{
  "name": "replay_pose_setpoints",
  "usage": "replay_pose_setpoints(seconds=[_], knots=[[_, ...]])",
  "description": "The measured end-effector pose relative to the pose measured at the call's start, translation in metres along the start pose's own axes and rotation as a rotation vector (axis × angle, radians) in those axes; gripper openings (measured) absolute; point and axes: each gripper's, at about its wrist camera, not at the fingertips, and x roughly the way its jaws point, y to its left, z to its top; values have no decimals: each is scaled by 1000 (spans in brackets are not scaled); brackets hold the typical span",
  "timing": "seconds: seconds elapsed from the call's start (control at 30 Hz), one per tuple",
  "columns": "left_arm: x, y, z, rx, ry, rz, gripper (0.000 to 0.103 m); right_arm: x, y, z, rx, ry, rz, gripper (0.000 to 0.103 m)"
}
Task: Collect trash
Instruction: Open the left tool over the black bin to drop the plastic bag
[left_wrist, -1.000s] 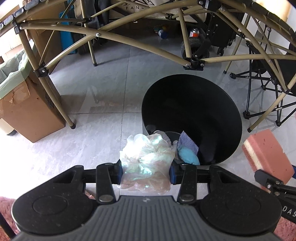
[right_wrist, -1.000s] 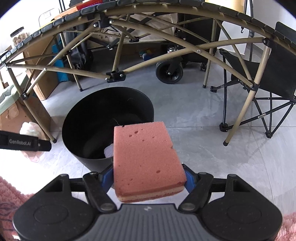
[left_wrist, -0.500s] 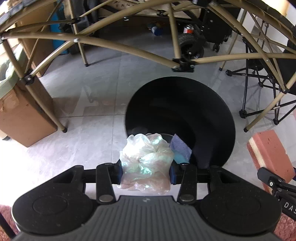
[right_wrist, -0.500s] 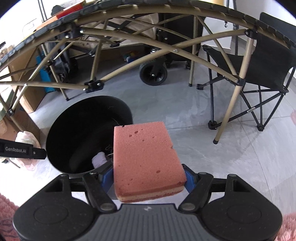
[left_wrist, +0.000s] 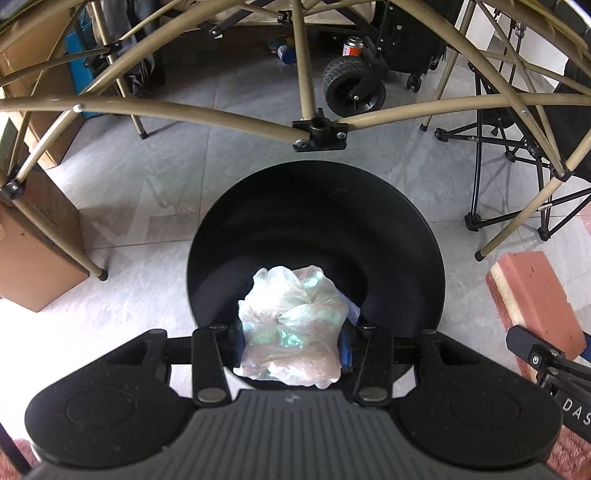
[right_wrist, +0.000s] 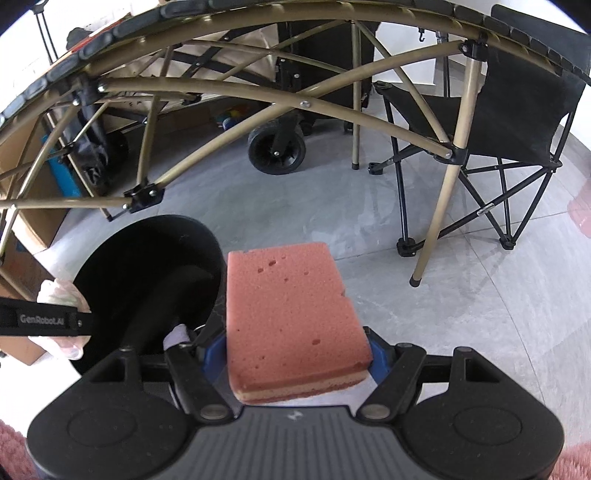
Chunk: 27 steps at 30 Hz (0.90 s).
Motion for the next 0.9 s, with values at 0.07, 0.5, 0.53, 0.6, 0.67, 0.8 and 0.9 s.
replay_pose_setpoints(seconds=[0.07,0.5,0.53,0.6,0.67,0.8,0.9], knots=[[4,-3,4,-1,3,1,44,3,-1,3,6,2,-4,72],[30,-23,28,-16,43,-20,44,23,-12,20,48,6,-34,72],[32,-24,29,-19,46,-21,44,25,-13,22,53,4,-37,72],[35,-26,31,-24,50,-22,44,29,-16,26,61,-1,-43,72],[38,-28,33,-30,52,-19,44,33,-18,30,67,-4,-49,72],[45,-29,39,-49,57,-8,44,39,-20,36,77,-5,-54,72],[50,-29,41,-63,60,8,44,42,-19,39,76,-13,-53,72]])
